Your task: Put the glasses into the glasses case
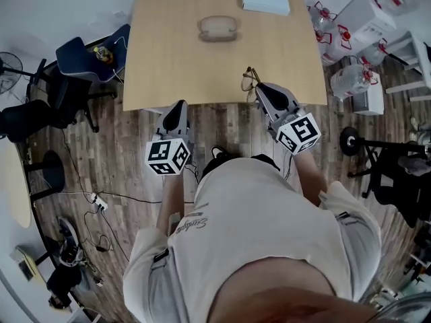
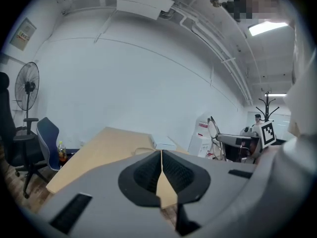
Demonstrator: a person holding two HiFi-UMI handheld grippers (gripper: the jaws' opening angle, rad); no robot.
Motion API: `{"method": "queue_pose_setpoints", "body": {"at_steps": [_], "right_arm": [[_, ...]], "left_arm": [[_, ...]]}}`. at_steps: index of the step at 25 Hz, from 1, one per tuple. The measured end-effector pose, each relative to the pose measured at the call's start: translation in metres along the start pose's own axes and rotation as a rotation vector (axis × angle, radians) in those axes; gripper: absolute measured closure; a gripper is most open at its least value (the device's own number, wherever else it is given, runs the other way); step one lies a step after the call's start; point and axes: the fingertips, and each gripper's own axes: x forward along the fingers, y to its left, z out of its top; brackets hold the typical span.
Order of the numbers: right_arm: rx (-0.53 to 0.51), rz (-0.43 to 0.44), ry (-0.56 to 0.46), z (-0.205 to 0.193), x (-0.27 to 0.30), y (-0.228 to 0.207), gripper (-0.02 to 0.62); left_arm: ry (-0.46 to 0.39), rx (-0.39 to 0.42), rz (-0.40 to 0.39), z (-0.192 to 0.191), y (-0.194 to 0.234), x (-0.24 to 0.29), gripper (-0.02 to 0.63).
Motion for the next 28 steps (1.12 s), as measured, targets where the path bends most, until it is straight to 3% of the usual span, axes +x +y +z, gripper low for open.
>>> {"method": "queue_pose_setpoints", "body": {"at_steps": [10, 16, 28], "right_arm": [[-0.002, -0.076, 0.084, -0.011, 0.054, 0.011, 0.586], [-0.03, -0.058, 0.1, -0.004, 0.08, -0.001, 0.586], [0.034, -0.016, 0.084, -0.029, 0.157, -0.064, 0.586]], "left_arm": [[0.024, -0.015, -0.103, 0.005, 0.053, 0.031, 0.589], [0.046, -0.065, -0.085, -0.008, 0.071, 0.049, 0.589], [0.083, -0.01, -0.032, 0.031, 0.104, 0.109, 0.589]]}}
